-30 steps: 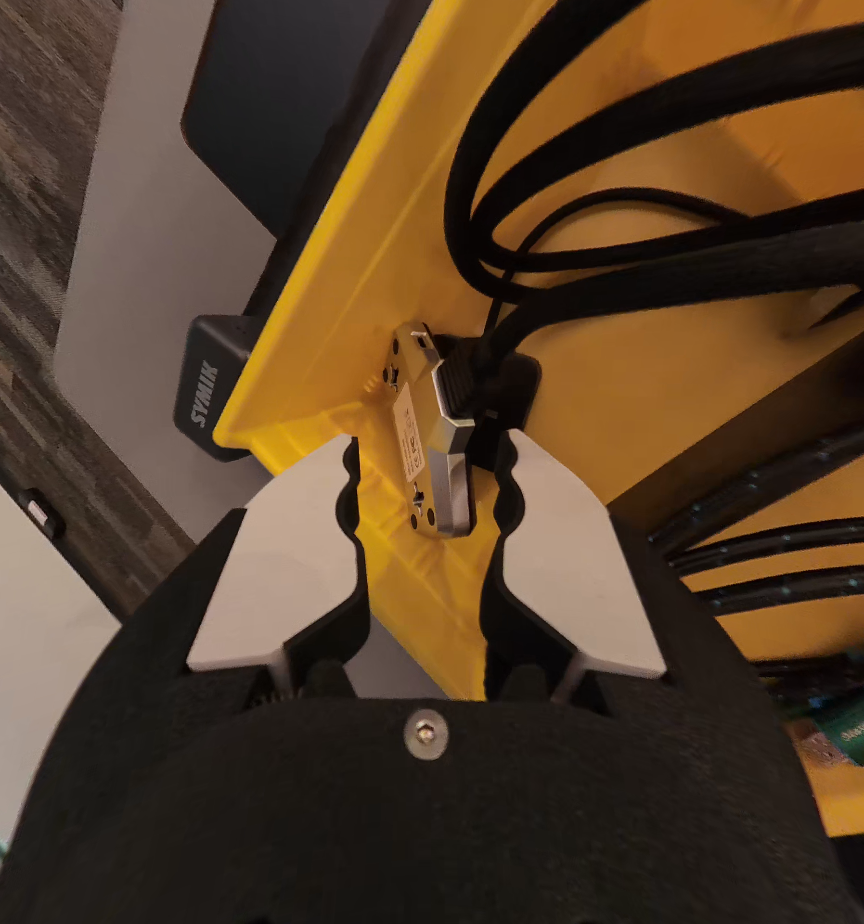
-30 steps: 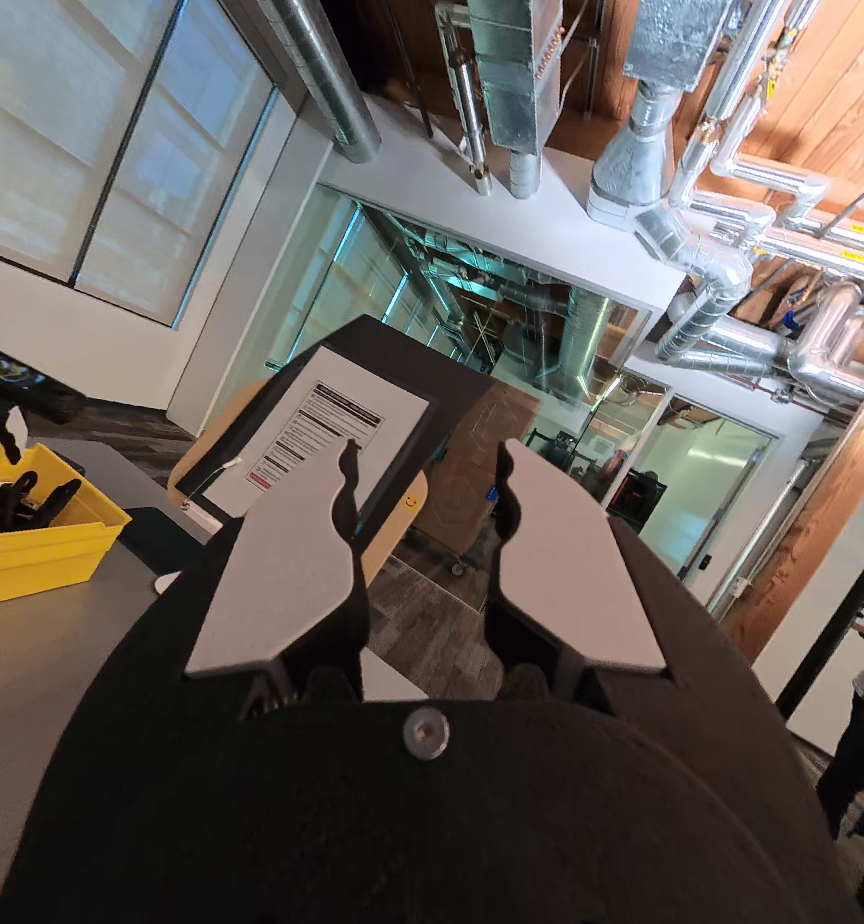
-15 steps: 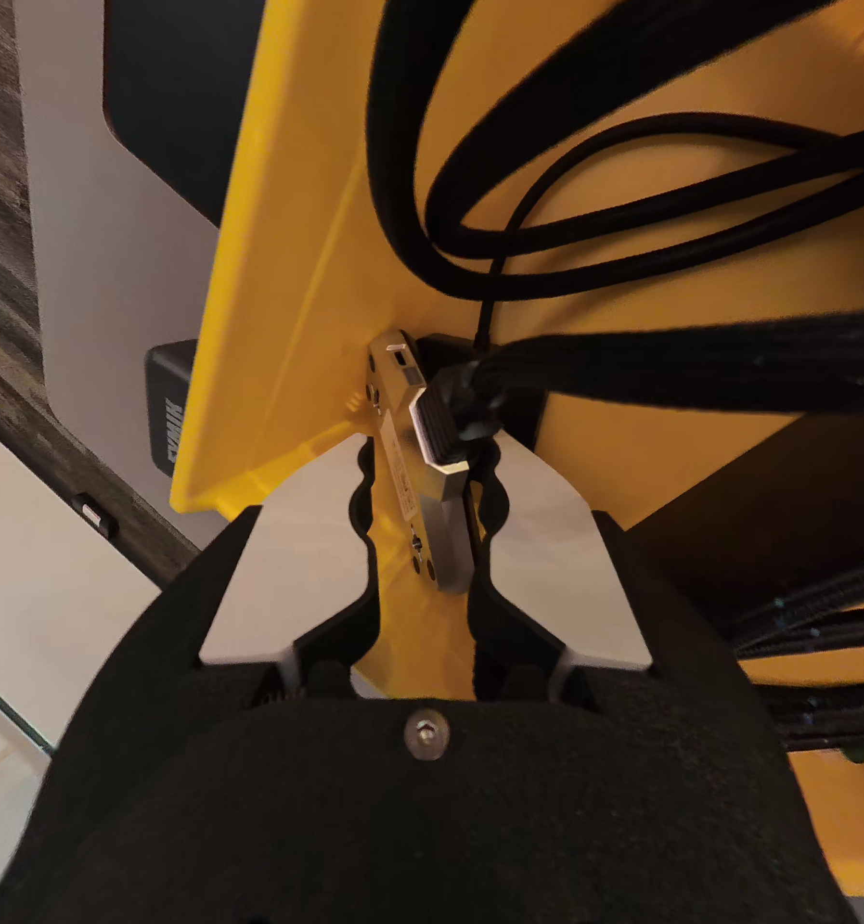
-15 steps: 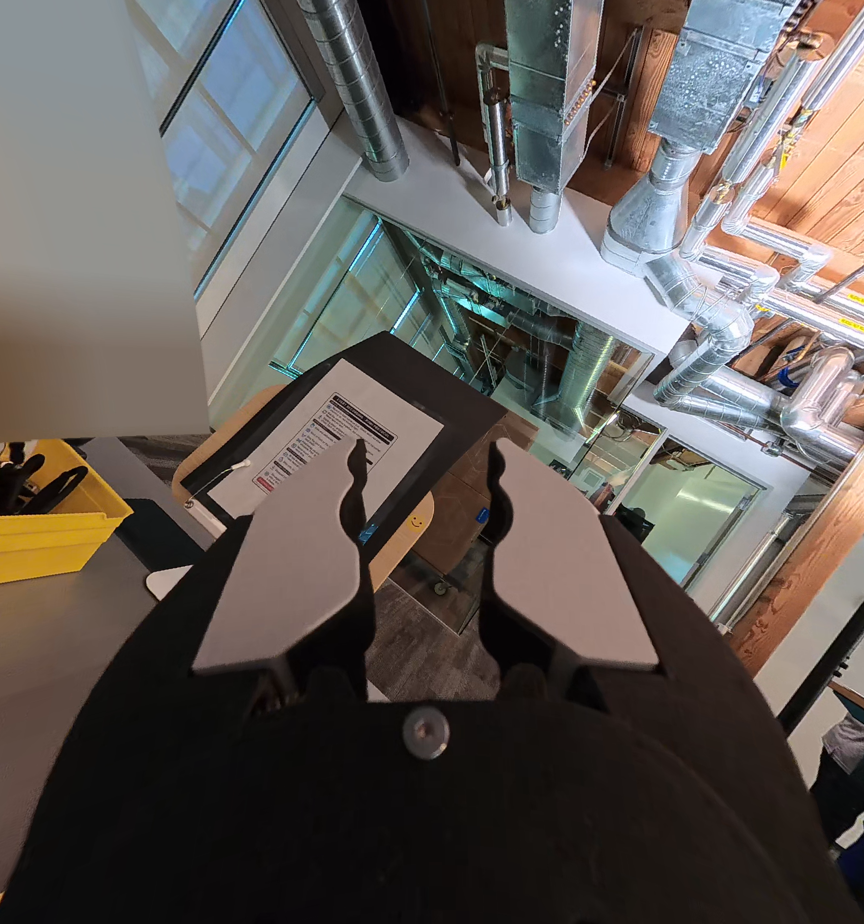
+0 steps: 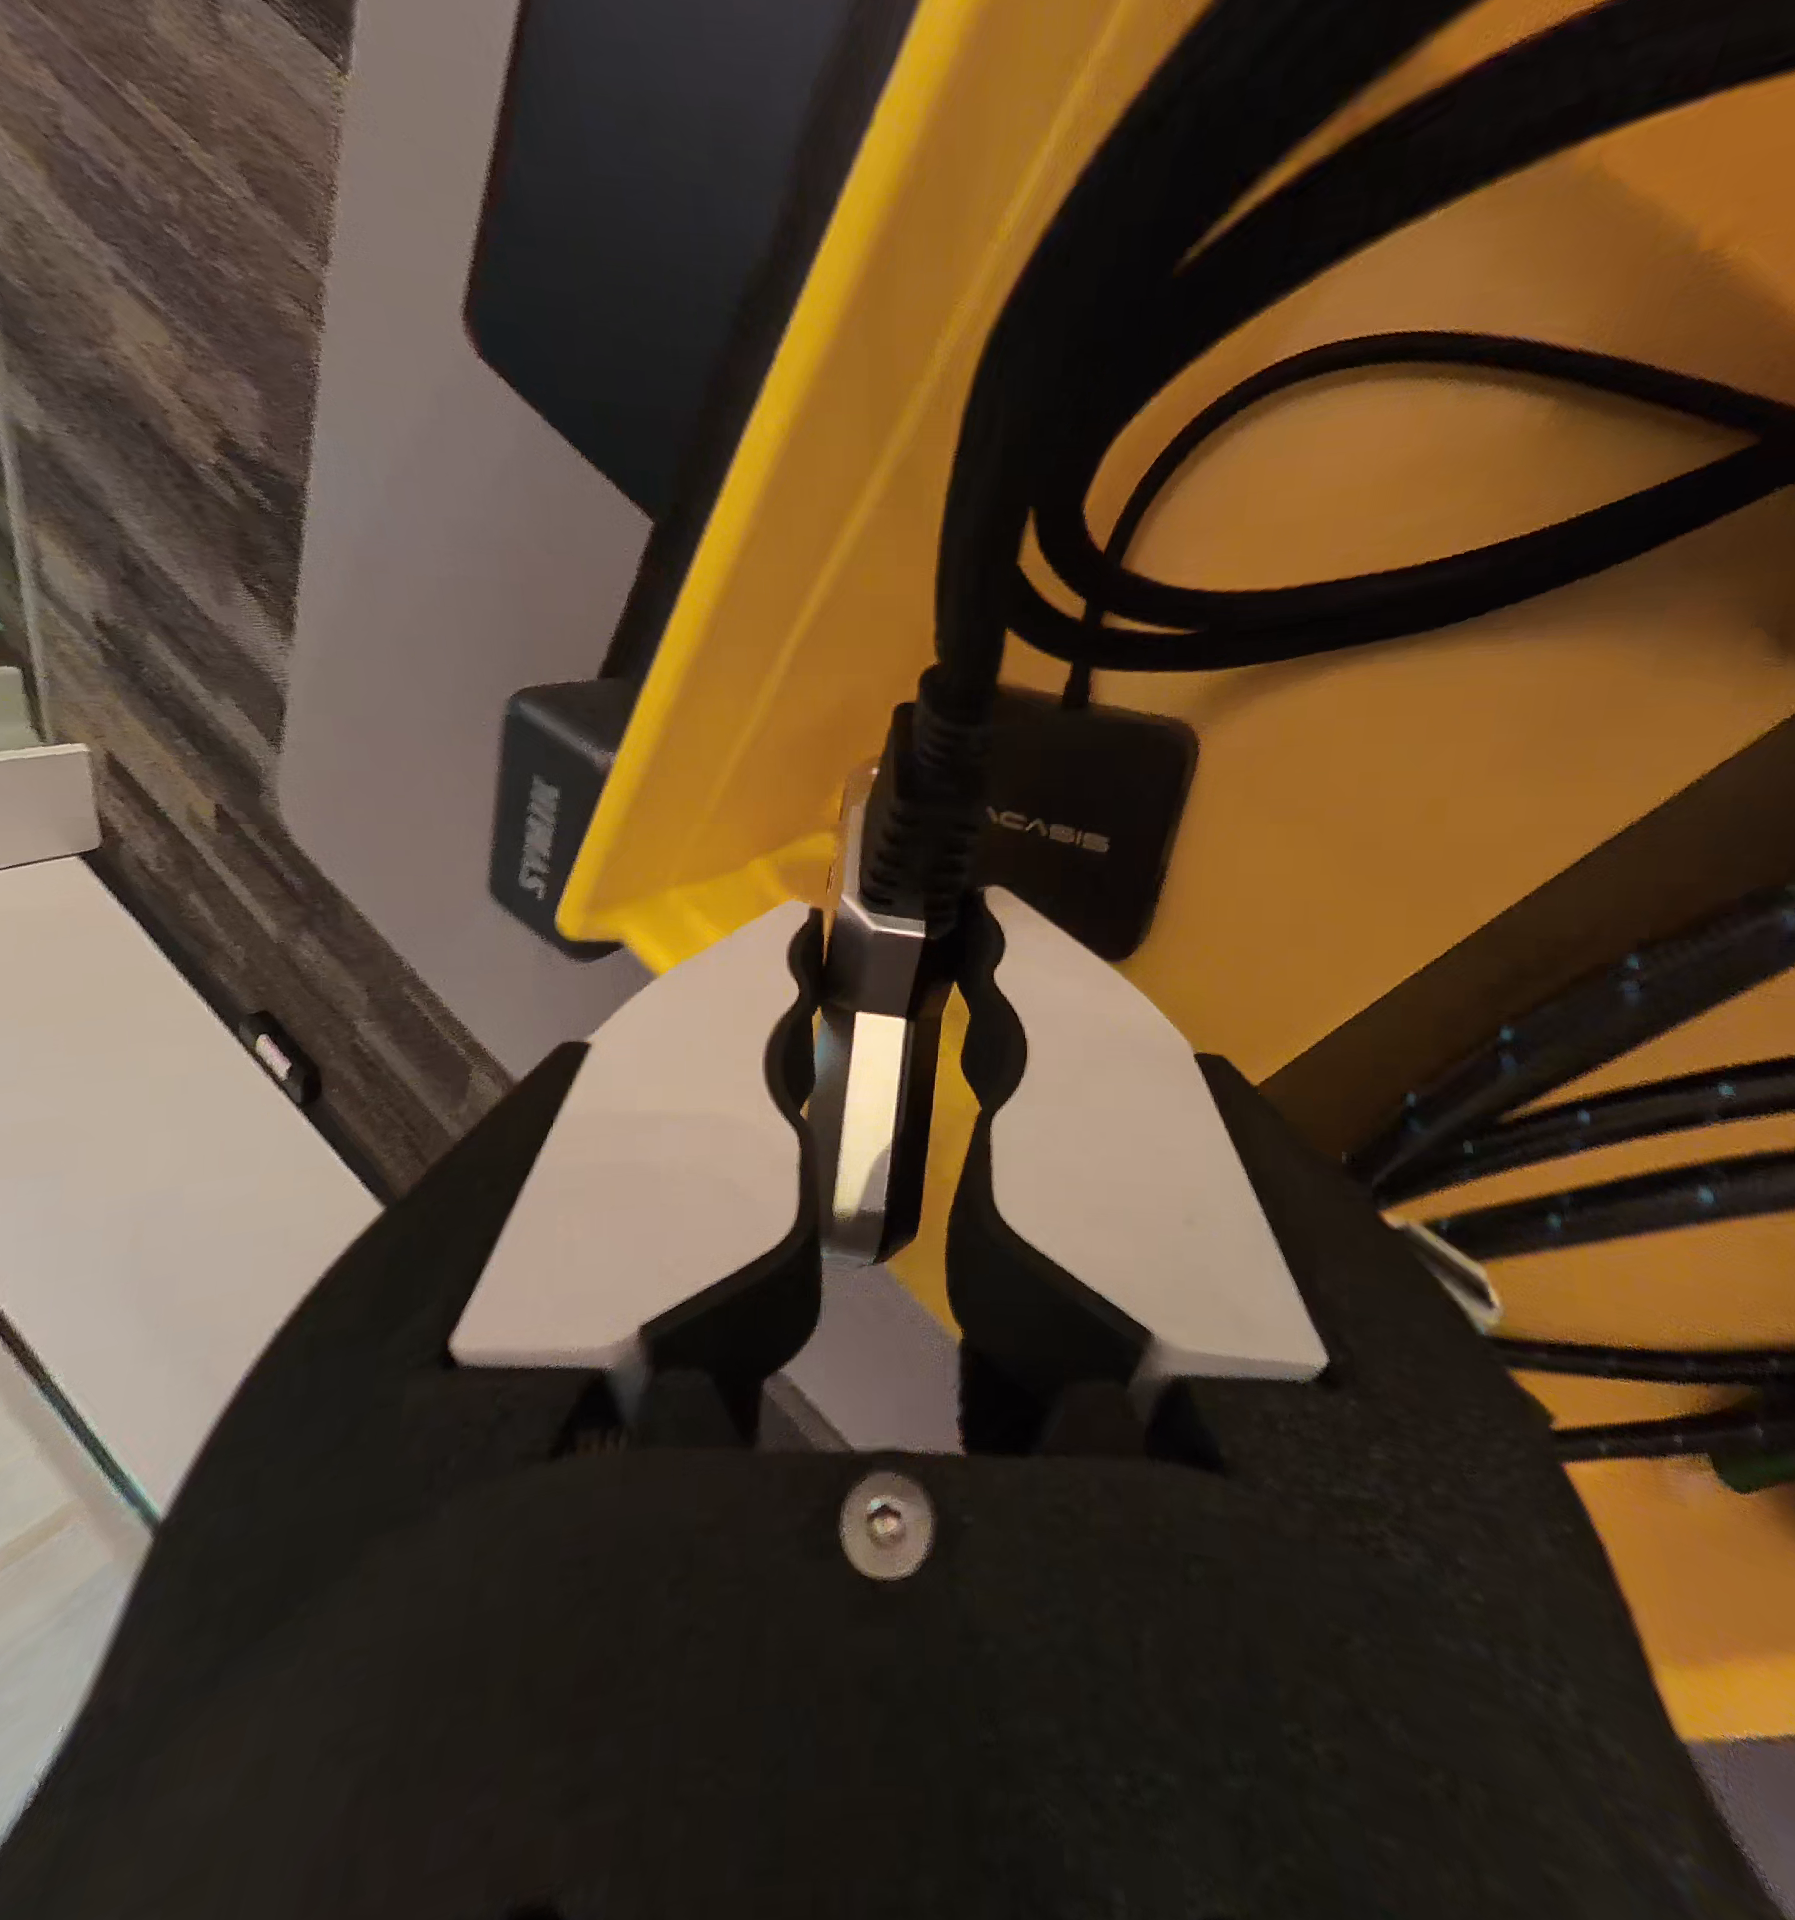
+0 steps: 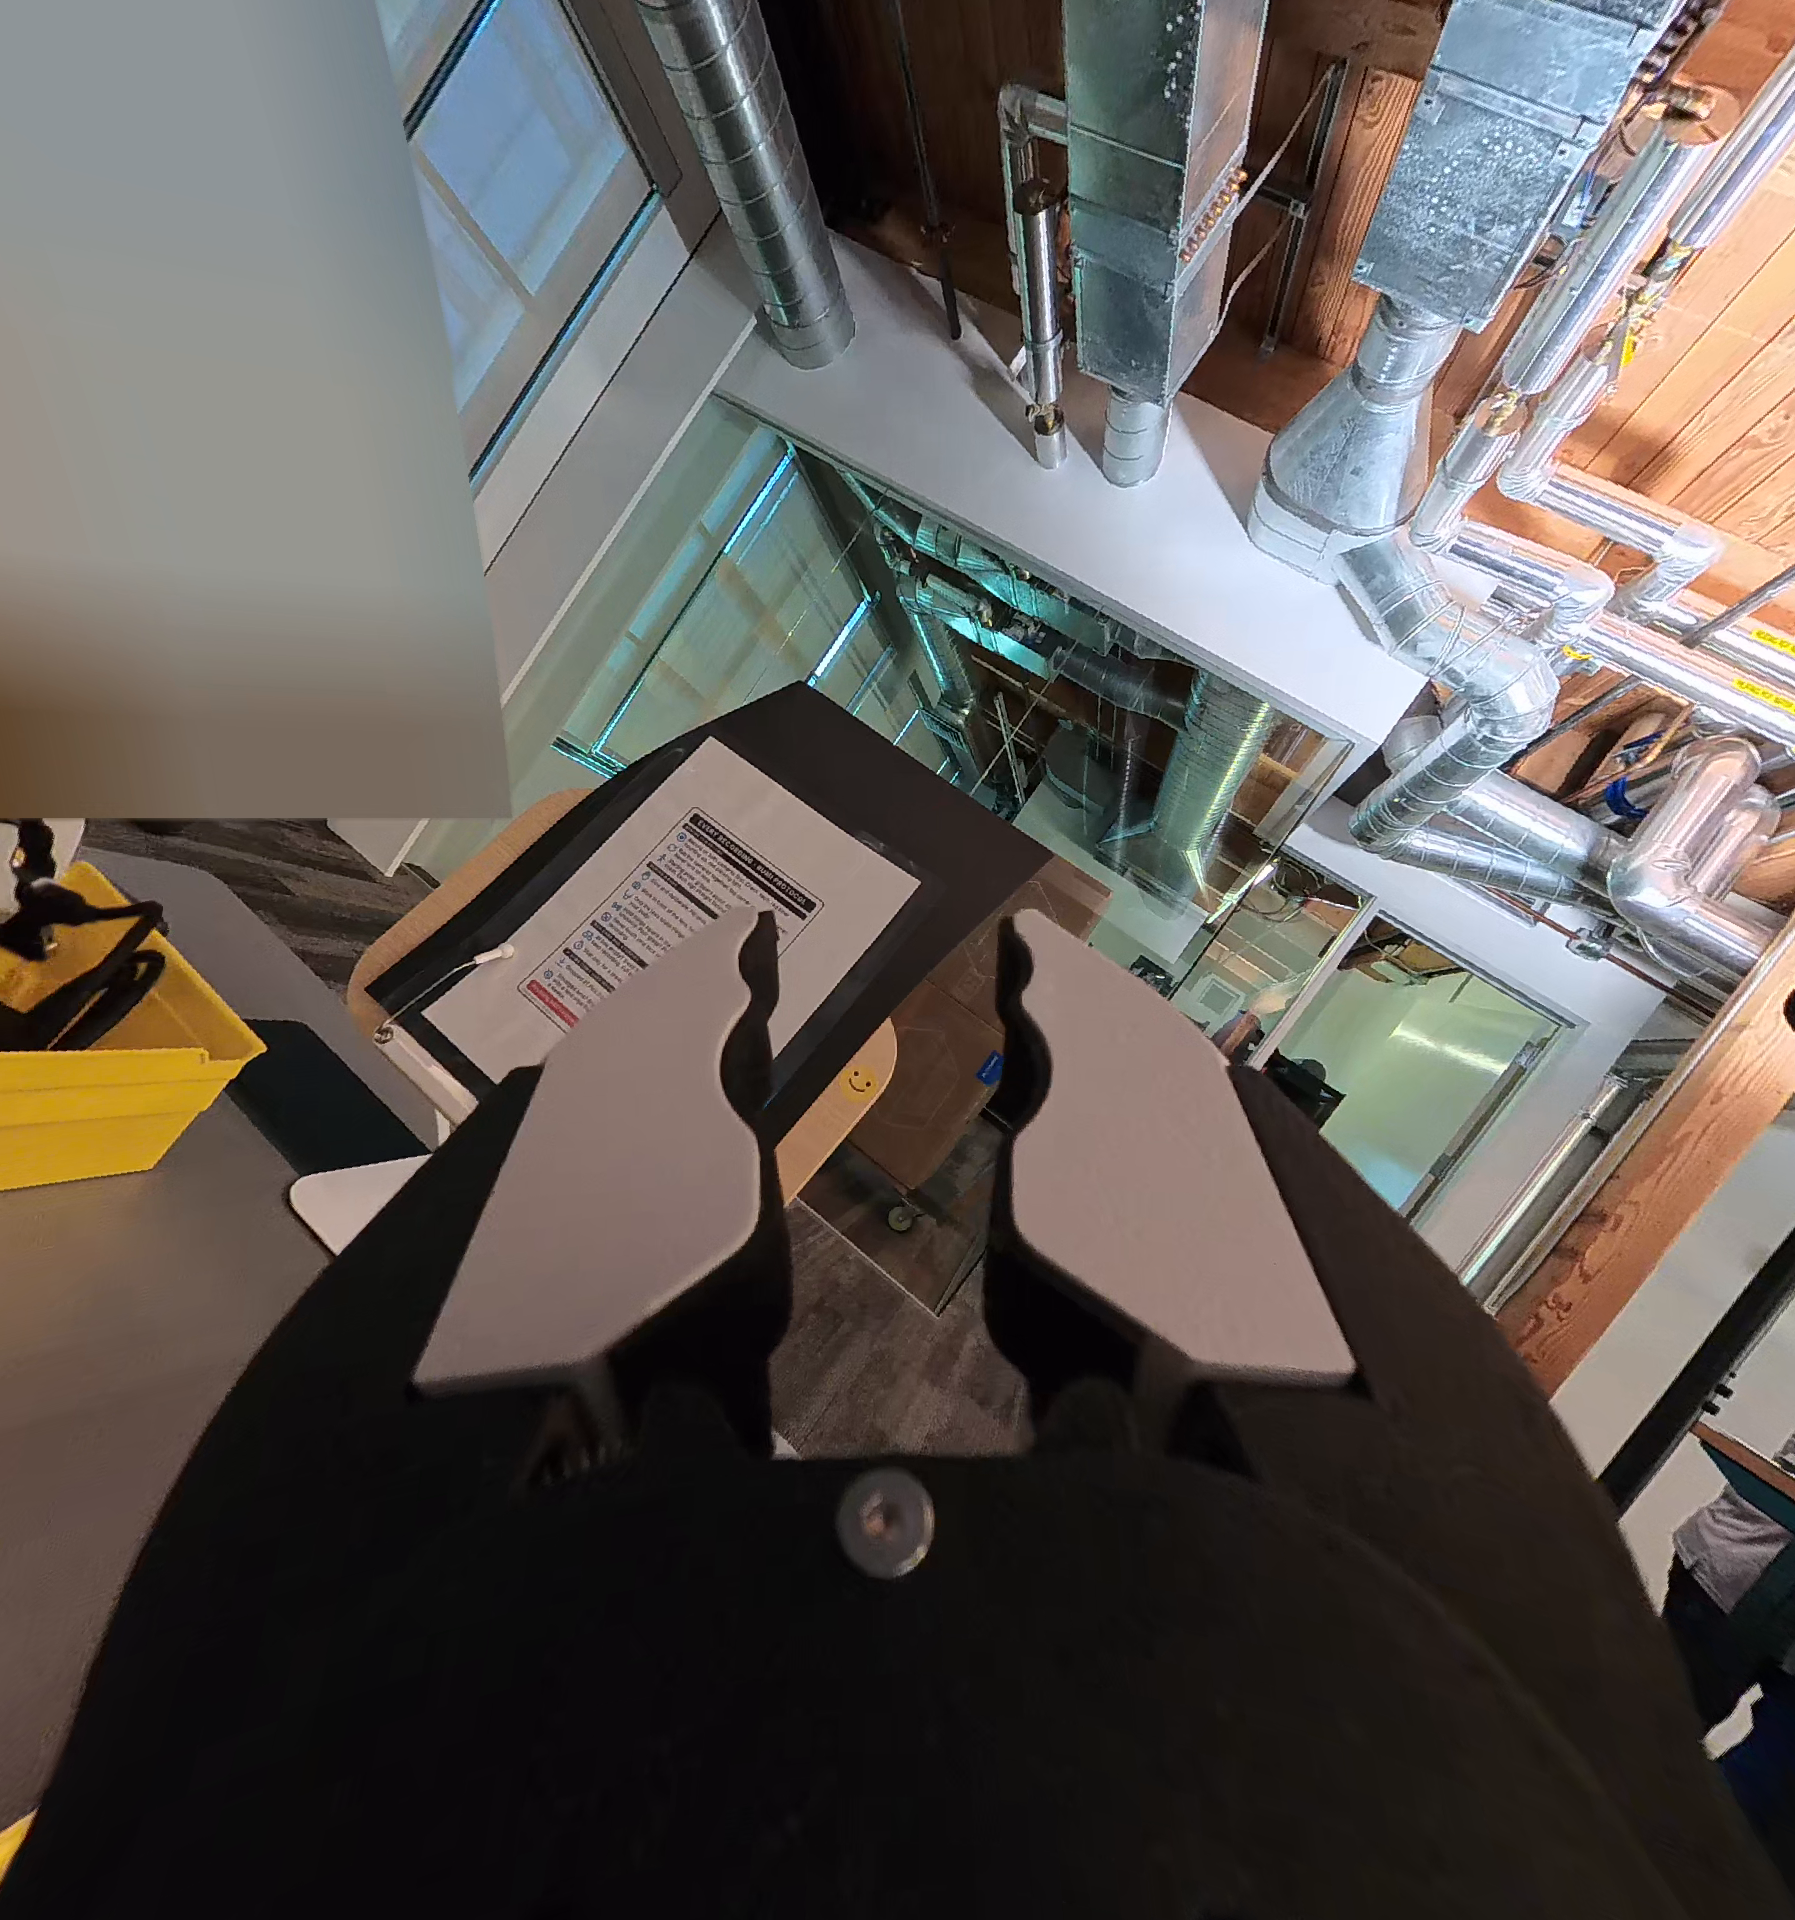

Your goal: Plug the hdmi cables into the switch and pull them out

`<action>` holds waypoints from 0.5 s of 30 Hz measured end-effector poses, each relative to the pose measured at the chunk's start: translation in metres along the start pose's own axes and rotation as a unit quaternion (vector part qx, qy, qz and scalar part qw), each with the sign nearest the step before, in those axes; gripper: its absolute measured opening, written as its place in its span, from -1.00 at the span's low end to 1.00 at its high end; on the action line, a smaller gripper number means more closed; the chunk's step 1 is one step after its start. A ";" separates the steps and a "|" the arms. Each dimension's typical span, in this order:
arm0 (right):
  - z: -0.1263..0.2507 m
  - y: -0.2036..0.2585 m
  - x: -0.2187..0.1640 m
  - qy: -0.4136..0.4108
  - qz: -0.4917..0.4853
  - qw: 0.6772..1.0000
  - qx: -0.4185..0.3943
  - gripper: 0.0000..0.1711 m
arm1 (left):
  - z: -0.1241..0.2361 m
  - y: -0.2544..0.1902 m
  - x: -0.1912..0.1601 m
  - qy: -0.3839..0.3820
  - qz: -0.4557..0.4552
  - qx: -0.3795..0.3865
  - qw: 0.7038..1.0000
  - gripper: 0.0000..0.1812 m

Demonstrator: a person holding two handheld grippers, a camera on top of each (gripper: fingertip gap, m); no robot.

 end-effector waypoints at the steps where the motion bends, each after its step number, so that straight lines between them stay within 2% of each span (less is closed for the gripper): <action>1: 0.000 0.000 0.000 0.001 0.000 1.000 -0.001 -0.53 | 0.006 0.001 0.001 0.001 -0.004 0.005 1.000 -0.74; 6: 0.001 -0.003 -0.002 0.013 0.003 1.000 -0.003 -0.54 | 0.041 0.011 0.007 -0.007 -0.010 0.048 0.999 -0.75; 10: 0.002 -0.014 -0.014 0.058 -0.007 0.998 -0.008 -0.54 | 0.073 0.015 0.014 -0.016 -0.015 0.075 0.997 -0.76; 13: 0.004 -0.027 -0.038 0.145 -0.043 0.989 0.008 -0.57 | 0.098 0.015 0.021 -0.021 -0.022 0.093 0.995 -0.76; 15: 0.007 -0.035 -0.068 0.257 -0.104 0.960 0.038 -0.57 | 0.117 0.014 0.027 -0.033 -0.026 0.104 0.994 -0.76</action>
Point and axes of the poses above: each gripper's, where its closed fingertips meet, z back along the fingers, x out of its top, y = z × x across the jaws, the point moved 10 cm from there along z, back along the fingers, and after that the axes turned 9 degrees about -y, right-handed, at the moved point
